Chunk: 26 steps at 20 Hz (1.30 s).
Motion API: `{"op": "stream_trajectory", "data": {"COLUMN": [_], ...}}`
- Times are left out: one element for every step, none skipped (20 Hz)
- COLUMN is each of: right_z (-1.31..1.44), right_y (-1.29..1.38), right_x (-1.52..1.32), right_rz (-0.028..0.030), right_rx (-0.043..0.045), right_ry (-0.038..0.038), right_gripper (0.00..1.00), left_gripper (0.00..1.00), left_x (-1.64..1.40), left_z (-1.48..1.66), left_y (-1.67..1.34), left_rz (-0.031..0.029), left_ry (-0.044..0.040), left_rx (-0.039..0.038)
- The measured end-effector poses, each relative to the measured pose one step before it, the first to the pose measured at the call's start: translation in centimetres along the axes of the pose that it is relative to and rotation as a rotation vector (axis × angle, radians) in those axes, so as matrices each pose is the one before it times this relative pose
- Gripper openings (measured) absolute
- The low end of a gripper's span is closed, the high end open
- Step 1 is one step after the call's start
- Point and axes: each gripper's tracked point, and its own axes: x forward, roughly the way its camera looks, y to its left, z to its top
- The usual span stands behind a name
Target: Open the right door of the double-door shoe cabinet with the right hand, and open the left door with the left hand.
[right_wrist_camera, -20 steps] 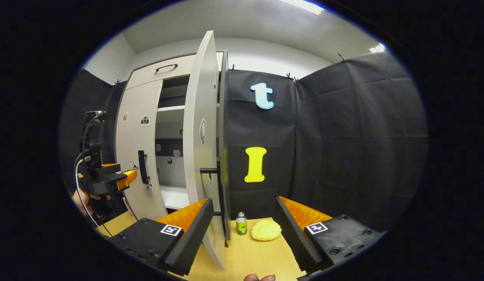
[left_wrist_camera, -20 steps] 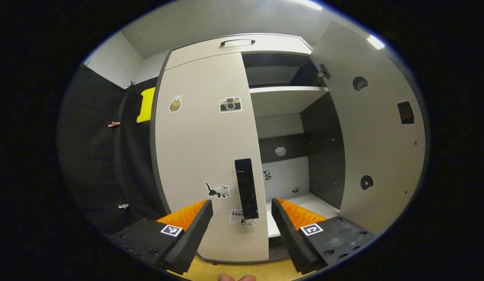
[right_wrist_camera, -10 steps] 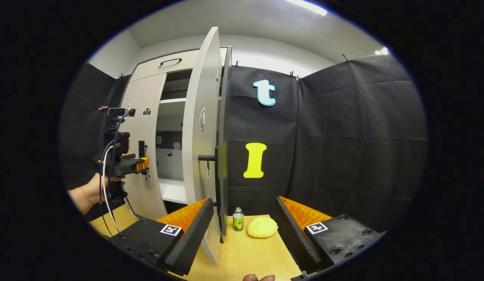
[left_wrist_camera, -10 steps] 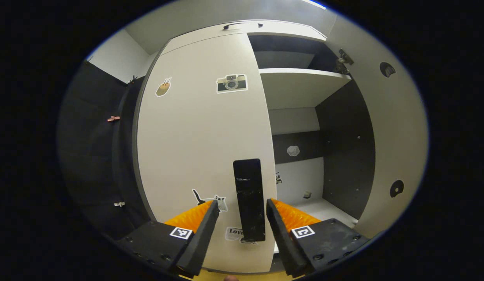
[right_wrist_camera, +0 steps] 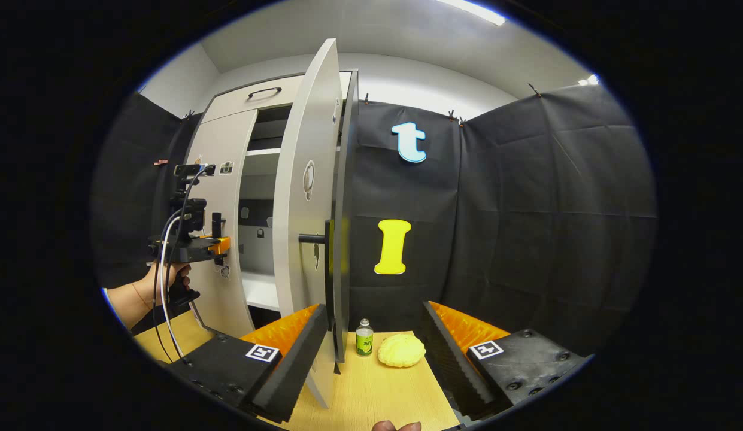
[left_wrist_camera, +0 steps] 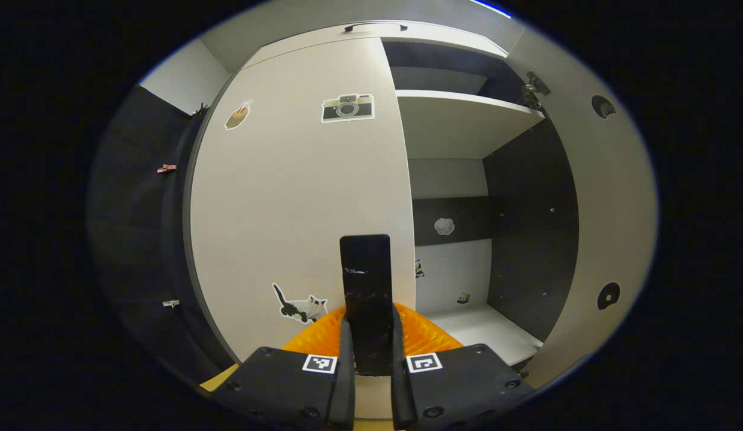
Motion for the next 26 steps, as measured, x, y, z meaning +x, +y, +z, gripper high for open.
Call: {"op": "stream_trajectory", "data": {"right_z": [-0.007,0.1,0.027,0.173,0.118,0.046,0.165,0.015,0.045,-0.017,0.041,0.044,0.059,0.162,0.127,0.169,0.104,0.125,0.071,0.062,0.047,0.125,0.084,0.173,0.035,0.011], "right_y": [0.01,0.117,0.25,0.342,0.302,0.3,0.389,0.435,0.424,0.466,0.422,0.39,0.444,0.494,0.513,0.498,0.598,0.588,0.572,0.554,0.431,0.39,0.366,0.447,0.369,0.521], "right_x": [0.008,0.094,0.109,0.121,0.072,0.06,0.018,-0.062,-0.14,-0.049,-0.167,0.057,-0.094,-0.156,-0.234,-0.165,-0.135,-0.19,-0.176,-0.021,-0.167,-0.131,-0.205,-0.123,-0.153,-0.067], "right_rz": [-0.00118,0.00274,0.00622,0.00866,0.00771,0.00472,0.00564,0.00175,0.00421,0.00114,0.00343,0.00068,0.00249,0.00043,0.00241,0.00394,0.0049,0.00529,0.00486,0.0039,0.00193,0.00411,0.00163,0.00255,0.00294,0.00259], "right_rx": [-0.00604,-0.00867,-0.00489,-0.0016,0.00192,0.0033,0.00431,0.00418,0.00213,-0.00053,-0.00154,0.00131,0.00397,0.00442,0.00121,-0.0033,-0.00606,-0.00519,-0.00465,-0.00618,-0.00568,-0.00368,-0.00215,-0.00148,0.00006,0.00025], "right_ry": [-0.00271,-0.00134,-0.00327,-0.00388,-0.00307,-0.00386,-0.00138,-0.0026,-0.00184,-0.00197,-0.00088,0.00096,0.00134,-0.00249,-0.00497,-0.00489,-0.00078,-0.00302,-0.00142,0.00095,-0.00175,0.0003,-0.00344,-0.0007,-0.00155,-0.00046], "right_gripper": [0.99,0.99,0.99,0.99,0.99,0.99,0.99,0.99,0.99,0.99,0.99,0.99,0.99,0.99,0.99,0.99,0.99,0.99,0.99,0.99,0.99,0.98,0.98,0.98,0.98,0.98], "left_gripper": [0.27,0.22,0.22,0.21,0.21,0.21,0.21,0.21,0.21,0.21,0.21,0.2,0.2,0.2,0.2,0.19,0.19,0.19,0.19,0.18,0.18,0.18,0.18,0.18,0.17,0.18], "left_x": [-0.024,-0.03,-0.18,-0.292,-0.512,-0.702,-0.935,-1.15,-0.986,-1.018,-0.919,-0.79,-0.604,-0.657,-0.487,-0.448,-0.406,-0.37,-0.391,-0.438,-0.458,-0.57,-0.524,-0.567,-0.614,-0.491], "left_z": [0.044,-0.149,-0.024,-0.041,0.061,0.003,-0.037,-0.212,-0.098,-0.067,-0.072,0.019,0.022,-0.082,-0.054,-0.01,-0.023,0.019,0.064,-0.227,-0.101,-0.064,0.036,0.005,0.023,-0.138], "left_y": [-0.025,0.009,0.031,0.057,0.078,0.109,0.179,0.323,0.334,0.336,0.228,0.267,0.263,0.257,0.285,0.306,0.247,0.276,0.199,0.086,0.233,0.314,0.305,0.347,0.4,0.422], "left_rz": [-0.00377,-0.01042,-0.0122,-0.01079,-0.01068,-0.00932,-0.01038,-0.01014,-0.01104,-0.00766,-0.0071,-0.00579,-0.00646,-0.00918,-0.01071,-0.01136,-0.00884,-0.00637,-0.00396,-0.00291,-0.00195,-0.00065,-0.00197,-0.00119,-0.00242,-0.00032], "left_ry": [0.00942,0.01139,0.0084,0.00261,0.0001,-0.00089,0.00098,0.00209,0.00111,0.00506,0.00213,0.00266,0.00462,0.00327,0.00423,0.00023,-0.00022,0.00038,0.00361,0.00319,-0.00068,-0.0021,-0.00305,-0.00063,0.00075,-0.00175], "left_rx": [0.00338,0.00238,-0.00563,-0.00749,0.00074,-0.00175,-0.00458,-0.00779,-0.00631,-0.01335,-0.00795,-0.00106,0.00243,0.00075,-0.00297,-0.00832,-0.00926,0.00038,0.0004,-0.00279,-0.00529,-0.00437,-0.00544,-0.00509,-0.00212,-0.00224]}}
